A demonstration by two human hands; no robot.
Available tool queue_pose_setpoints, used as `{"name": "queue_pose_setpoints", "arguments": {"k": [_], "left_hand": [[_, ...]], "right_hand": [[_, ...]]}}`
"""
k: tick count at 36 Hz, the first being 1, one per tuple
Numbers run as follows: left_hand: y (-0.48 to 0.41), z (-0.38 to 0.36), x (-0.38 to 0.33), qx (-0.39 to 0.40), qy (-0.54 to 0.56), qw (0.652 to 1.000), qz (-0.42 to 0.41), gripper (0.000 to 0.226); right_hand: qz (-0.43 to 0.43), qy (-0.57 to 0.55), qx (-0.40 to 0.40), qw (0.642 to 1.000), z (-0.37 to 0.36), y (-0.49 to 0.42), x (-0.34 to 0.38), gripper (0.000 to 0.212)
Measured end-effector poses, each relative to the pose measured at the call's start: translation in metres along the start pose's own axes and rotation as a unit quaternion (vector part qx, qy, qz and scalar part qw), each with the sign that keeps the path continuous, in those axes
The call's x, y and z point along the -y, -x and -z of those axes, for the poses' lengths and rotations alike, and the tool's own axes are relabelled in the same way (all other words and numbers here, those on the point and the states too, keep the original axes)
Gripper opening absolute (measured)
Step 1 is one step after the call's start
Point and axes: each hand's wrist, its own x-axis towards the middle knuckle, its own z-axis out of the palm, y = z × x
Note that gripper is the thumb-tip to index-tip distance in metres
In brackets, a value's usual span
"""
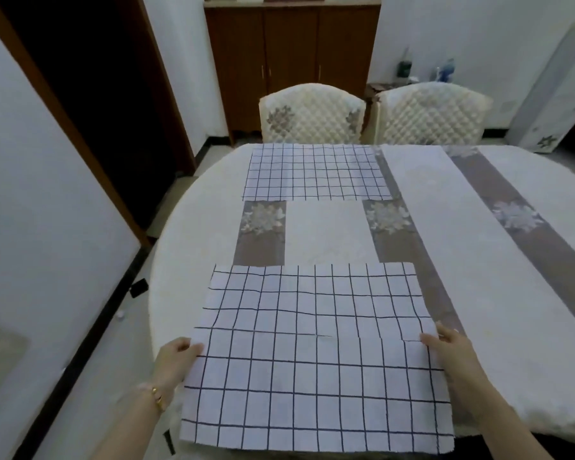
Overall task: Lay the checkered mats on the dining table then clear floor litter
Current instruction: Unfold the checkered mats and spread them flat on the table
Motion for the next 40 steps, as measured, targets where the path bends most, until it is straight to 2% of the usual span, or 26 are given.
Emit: {"name": "queue_pose_setpoints", "arguments": {"k": [5, 11, 14, 18, 22, 32, 40], "left_hand": [[-0.017, -0.007, -0.004, -0.01, -0.056, 0.998, -0.008, 0.027], [-0.042, -0.011, -0.014, -0.022, -0.091, 0.994, -0.053, 0.029], [-0.048, -0.014, -0.018, -0.024, -0.084, 0.994, -0.06, 0.028], [-0.052, -0.016, -0.02, -0.022, -0.079, 0.994, -0.072, 0.025], [-0.057, -0.011, -0.015, -0.003, -0.043, 0.997, -0.061, 0.013], [-0.041, 0.007, 0.02, 0.044, 0.034, 0.998, -0.037, 0.014], [-0.031, 0.003, 0.028, 0.037, -0.009, 0.997, -0.068, 0.015]], "right_hand": [[-0.004, 0.072, -0.041, 0.997, -0.011, -0.018, -0.001, 0.023], [-0.019, 0.079, -0.066, 0.994, -0.022, -0.034, 0.011, 0.048], [-0.022, 0.075, -0.076, 0.994, -0.024, -0.04, 0.015, 0.052], [-0.009, 0.071, -0.093, 0.993, -0.026, -0.044, 0.016, 0.047], [0.013, 0.052, -0.1, 0.994, -0.025, -0.041, 0.012, 0.037], [0.014, 0.07, -0.063, 0.995, -0.003, -0.006, -0.026, 0.03], [0.021, 0.054, -0.075, 0.996, -0.002, 0.003, -0.028, 0.03]]}}
